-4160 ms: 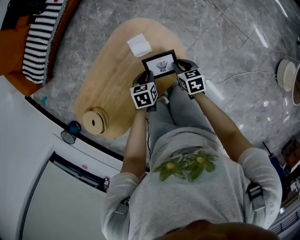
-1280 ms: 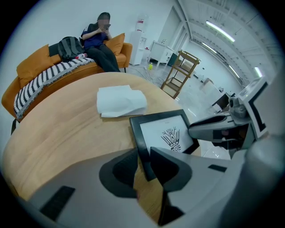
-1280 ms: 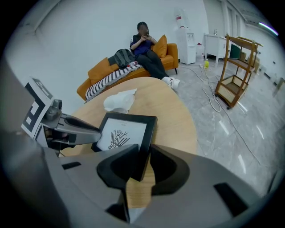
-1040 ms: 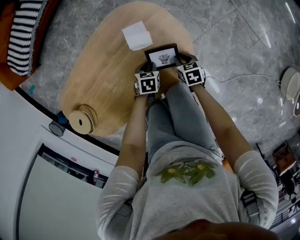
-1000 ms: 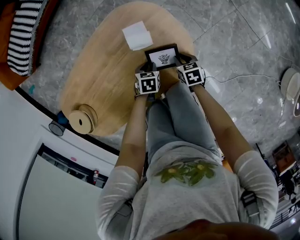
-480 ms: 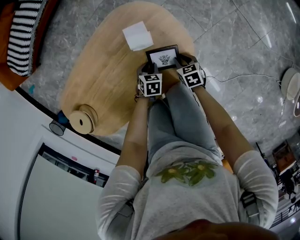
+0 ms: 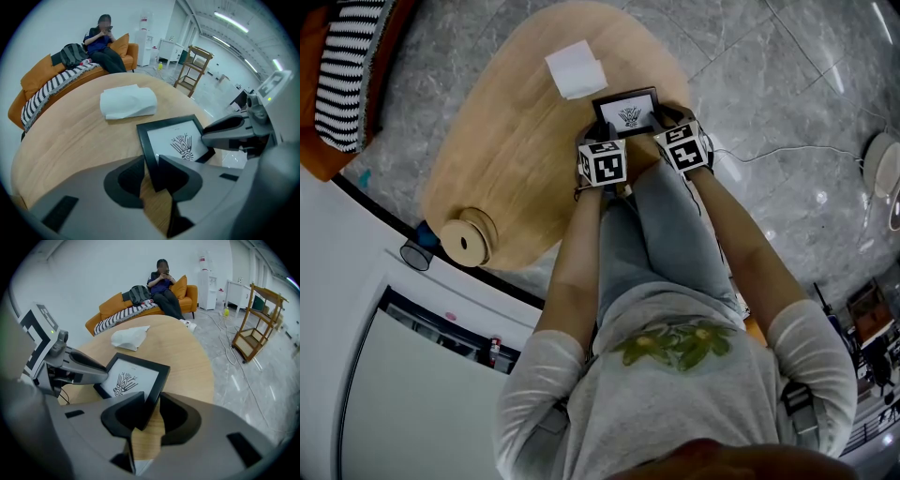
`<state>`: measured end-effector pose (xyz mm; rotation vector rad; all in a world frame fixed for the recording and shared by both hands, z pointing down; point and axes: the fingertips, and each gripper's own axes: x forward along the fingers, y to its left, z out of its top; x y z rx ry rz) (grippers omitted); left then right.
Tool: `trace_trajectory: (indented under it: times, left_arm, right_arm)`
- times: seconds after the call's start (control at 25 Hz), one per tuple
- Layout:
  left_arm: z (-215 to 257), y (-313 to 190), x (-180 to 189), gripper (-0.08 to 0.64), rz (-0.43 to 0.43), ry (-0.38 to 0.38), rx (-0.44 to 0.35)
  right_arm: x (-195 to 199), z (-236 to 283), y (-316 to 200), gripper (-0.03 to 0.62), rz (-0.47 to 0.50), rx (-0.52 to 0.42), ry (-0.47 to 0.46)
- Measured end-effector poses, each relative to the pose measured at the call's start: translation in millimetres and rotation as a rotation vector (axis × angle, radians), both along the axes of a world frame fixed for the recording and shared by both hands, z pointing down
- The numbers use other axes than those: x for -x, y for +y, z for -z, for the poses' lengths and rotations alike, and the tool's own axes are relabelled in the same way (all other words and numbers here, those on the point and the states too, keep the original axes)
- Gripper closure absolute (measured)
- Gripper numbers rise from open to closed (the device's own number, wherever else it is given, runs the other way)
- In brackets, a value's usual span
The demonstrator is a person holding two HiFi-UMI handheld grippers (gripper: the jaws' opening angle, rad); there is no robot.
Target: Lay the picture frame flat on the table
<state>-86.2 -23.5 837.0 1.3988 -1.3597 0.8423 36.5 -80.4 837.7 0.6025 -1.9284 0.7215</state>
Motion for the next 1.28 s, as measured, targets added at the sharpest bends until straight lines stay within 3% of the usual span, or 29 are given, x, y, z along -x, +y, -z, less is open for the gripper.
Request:
trace_trajectory:
  times: [0.36,0.56,0.8,1.04,1.28]
  left_arm:
    - [33,-5,11,0.402,0.075,0.034,-0.066]
    - [76,-11,11,0.402,0.059,0.03,-0.127]
    - [119,-22,6,0.436,0.007,0.001,-0.206]
    - [172,-28,5,0.531,-0.012,-0.018,-0.277]
    - [212,-26,3,0.545,-0.045,-0.032,-0.286]
  right_arm:
    - [2,36,-2,0.446,-0.004,-0.033,-0.038]
    - [-1,76,-1,0.493,-0.035,-0.062,-0.068]
    - [-6,122,-10,0.583,-0.089,-0.134,-0.088]
    - [-6,166,-14,0.584,-0.093,-0.144,-0.127]
    - [4,207,-15,0.584,-0.023,-0.147,-0.176]
